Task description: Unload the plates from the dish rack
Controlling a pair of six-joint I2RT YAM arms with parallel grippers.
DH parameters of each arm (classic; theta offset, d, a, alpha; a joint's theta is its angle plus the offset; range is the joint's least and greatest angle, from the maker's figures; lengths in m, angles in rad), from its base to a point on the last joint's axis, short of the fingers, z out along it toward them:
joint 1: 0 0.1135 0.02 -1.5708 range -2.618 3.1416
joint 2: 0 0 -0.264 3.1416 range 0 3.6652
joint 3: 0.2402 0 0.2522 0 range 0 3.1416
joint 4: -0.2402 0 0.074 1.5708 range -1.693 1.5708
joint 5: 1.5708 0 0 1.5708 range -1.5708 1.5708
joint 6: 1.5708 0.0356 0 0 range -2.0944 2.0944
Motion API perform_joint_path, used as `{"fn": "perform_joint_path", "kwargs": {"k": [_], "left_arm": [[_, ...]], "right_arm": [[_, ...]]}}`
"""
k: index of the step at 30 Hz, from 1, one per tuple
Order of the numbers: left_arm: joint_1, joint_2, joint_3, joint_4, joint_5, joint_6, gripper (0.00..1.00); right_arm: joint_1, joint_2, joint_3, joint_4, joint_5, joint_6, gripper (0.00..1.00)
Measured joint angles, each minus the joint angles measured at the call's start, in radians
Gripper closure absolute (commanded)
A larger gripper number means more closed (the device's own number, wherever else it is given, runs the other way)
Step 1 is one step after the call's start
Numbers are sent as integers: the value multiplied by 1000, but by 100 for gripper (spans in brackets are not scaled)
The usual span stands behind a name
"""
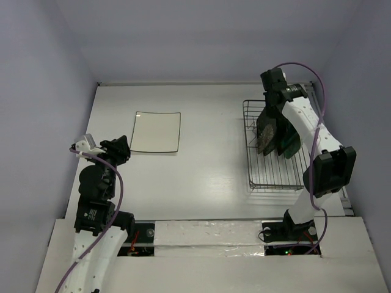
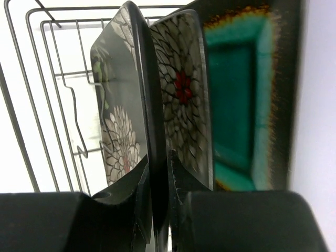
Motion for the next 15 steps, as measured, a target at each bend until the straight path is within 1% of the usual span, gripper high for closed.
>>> {"fn": "perform_joint_path", "kwargs": {"k": [3, 8, 11, 15], "left_arm": [[0, 1, 0, 0, 0, 0, 62], [0, 1, 0, 0, 0, 0, 62], [0, 1, 0, 0, 0, 0, 62], [0, 2, 0, 0, 0, 0, 61]], "right_arm": [[9, 3, 62, -55, 12, -5, 100], [27, 3, 233, -139, 78, -10, 100], [51, -5, 319, -141, 95, 8, 100], [136, -26, 372, -134, 121, 39, 100]]}}
